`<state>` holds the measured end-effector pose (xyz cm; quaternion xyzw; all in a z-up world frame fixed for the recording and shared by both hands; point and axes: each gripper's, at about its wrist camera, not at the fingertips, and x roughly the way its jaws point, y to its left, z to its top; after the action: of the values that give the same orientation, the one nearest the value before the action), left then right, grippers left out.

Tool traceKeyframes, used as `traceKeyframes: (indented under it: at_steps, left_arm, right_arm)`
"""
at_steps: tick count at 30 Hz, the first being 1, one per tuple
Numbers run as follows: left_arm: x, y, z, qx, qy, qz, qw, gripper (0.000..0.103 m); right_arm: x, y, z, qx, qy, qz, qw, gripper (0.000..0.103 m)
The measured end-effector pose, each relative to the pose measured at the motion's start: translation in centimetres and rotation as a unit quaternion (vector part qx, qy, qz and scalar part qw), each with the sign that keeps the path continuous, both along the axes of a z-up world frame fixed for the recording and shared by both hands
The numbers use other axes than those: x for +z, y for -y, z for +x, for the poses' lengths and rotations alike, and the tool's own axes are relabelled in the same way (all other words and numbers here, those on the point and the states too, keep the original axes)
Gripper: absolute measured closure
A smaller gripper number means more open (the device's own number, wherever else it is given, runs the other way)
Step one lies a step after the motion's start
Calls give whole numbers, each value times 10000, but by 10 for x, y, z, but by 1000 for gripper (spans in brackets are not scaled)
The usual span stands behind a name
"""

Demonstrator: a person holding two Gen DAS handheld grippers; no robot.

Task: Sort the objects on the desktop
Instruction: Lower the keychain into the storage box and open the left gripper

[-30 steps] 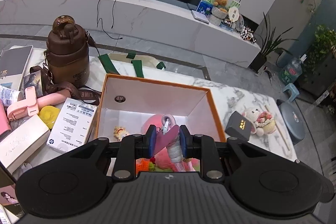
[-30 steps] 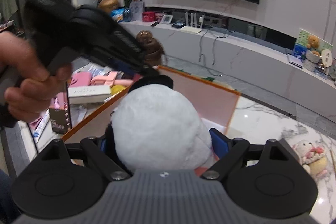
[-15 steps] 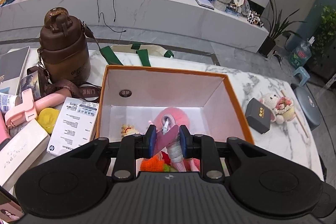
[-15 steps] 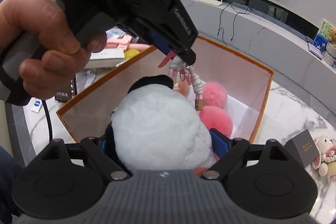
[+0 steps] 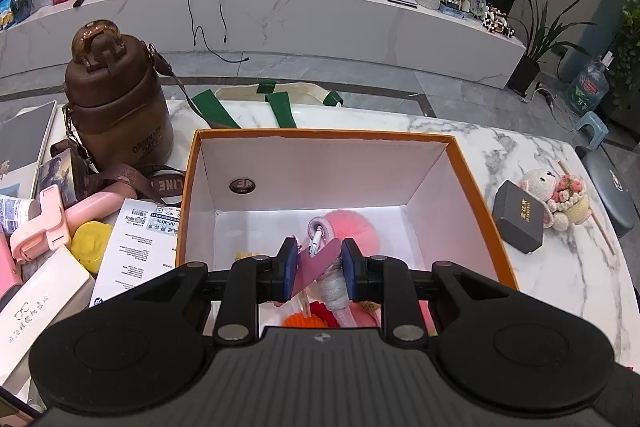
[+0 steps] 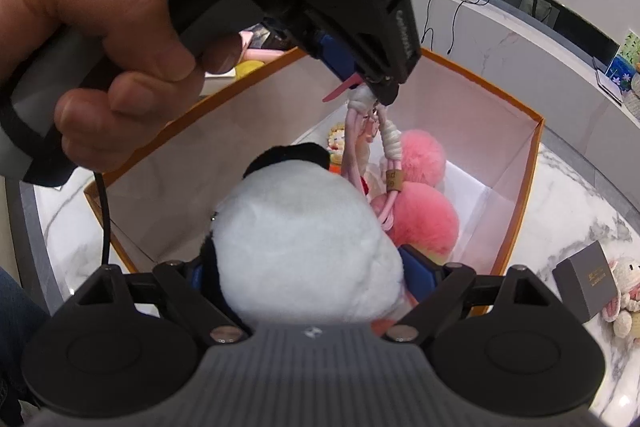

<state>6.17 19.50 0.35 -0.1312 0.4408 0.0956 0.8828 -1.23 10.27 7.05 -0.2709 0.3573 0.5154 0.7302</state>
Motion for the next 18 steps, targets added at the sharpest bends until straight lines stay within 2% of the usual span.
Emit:
traceKeyframes:
  at_steps: [13, 18]
  left_arm:
    - [-11, -5, 15, 145, -147, 0, 9998, 75]
    - [-15, -10, 18, 360, -226, -4, 9991, 73]
  right_arm:
    - [-9, -2, 2, 98, -168, -226, 9996, 12]
    - [-6, 10, -3, 67, -209, -202, 9996, 12]
